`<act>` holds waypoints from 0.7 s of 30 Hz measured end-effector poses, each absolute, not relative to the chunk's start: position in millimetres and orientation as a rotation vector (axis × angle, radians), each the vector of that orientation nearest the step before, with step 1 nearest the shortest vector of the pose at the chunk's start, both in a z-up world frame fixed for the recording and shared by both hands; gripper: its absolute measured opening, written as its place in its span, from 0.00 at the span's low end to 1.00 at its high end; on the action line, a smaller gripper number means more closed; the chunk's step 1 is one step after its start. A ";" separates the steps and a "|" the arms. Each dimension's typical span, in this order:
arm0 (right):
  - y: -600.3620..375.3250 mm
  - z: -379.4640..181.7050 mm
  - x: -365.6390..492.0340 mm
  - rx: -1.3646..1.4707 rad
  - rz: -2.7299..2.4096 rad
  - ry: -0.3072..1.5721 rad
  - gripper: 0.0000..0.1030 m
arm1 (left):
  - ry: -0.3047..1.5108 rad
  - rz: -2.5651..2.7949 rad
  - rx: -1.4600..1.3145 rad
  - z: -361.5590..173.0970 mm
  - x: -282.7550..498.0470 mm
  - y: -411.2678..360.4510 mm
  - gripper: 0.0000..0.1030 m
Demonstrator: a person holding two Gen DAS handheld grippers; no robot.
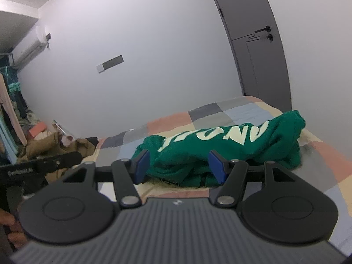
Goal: Fold large clothes
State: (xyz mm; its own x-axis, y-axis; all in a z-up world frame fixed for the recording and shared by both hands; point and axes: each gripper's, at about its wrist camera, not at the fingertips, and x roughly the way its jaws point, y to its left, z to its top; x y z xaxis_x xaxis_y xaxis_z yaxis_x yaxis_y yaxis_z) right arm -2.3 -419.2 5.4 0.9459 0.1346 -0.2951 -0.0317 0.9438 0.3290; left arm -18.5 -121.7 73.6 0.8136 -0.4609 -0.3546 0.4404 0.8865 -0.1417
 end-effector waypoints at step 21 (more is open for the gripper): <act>-402.2 -2.3 -24.3 0.202 -0.006 0.366 0.68 | 0.418 -0.386 -0.061 40.2 -26.5 -108.7 0.97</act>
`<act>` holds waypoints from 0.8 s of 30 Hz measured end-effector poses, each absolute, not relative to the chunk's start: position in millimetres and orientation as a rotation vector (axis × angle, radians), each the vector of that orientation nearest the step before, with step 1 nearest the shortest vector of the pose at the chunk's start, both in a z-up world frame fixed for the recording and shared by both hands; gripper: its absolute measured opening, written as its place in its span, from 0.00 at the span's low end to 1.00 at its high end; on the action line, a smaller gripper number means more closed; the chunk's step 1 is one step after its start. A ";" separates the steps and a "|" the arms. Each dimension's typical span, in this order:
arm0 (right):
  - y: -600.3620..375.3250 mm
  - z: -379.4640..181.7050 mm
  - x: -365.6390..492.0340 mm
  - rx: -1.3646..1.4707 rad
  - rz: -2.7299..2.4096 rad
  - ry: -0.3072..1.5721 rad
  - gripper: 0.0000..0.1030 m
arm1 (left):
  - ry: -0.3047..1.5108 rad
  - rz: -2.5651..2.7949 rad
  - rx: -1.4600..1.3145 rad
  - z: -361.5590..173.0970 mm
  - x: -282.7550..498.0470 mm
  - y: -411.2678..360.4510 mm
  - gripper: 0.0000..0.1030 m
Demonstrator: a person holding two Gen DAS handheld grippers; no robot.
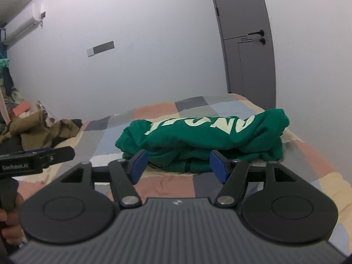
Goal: Fold large clothes
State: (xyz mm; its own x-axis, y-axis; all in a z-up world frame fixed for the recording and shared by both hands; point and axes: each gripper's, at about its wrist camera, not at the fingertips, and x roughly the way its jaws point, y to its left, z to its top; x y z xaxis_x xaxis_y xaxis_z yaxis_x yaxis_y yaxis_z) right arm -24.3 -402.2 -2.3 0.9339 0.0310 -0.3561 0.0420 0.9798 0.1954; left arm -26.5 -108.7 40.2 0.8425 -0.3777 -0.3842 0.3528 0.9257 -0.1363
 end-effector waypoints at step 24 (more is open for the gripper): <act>-402.6 -3.8 -31.0 0.175 -0.062 0.388 1.00 | 0.435 -0.344 -0.044 43.0 -28.3 -111.6 1.00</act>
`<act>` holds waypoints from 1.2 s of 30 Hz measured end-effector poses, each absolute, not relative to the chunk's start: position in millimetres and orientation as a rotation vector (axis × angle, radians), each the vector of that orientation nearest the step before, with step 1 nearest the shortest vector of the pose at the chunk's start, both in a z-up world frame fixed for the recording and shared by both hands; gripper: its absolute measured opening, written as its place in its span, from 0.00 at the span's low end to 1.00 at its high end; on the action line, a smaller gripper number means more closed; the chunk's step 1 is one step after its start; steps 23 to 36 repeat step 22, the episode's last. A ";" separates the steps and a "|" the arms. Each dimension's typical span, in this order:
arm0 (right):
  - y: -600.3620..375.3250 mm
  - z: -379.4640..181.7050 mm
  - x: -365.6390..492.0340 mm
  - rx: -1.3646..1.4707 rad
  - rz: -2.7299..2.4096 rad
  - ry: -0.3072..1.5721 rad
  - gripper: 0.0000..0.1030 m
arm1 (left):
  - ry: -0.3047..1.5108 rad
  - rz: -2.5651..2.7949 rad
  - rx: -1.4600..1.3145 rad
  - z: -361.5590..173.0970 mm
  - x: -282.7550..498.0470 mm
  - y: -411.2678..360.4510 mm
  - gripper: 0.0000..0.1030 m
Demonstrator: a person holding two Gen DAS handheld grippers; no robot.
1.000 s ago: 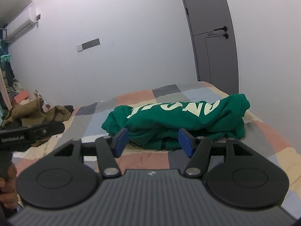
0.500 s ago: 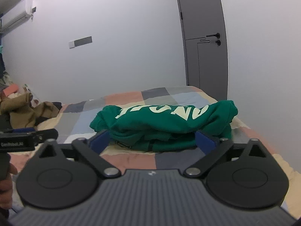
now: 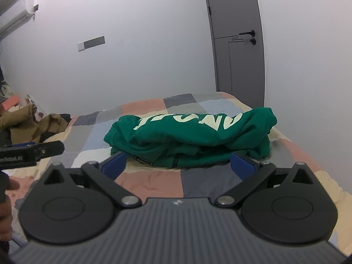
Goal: Fold large clothes
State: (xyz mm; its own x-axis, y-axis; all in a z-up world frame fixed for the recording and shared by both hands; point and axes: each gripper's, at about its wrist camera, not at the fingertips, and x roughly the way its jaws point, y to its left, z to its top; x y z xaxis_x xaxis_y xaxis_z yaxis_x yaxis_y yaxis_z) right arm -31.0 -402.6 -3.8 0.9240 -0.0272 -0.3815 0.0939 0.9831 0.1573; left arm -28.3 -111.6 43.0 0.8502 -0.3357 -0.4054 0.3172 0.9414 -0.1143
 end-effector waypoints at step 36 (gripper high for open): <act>-400.6 0.6 -43.7 0.186 -0.084 0.390 1.00 | 0.412 -0.387 -0.055 52.3 -49.1 -107.0 1.00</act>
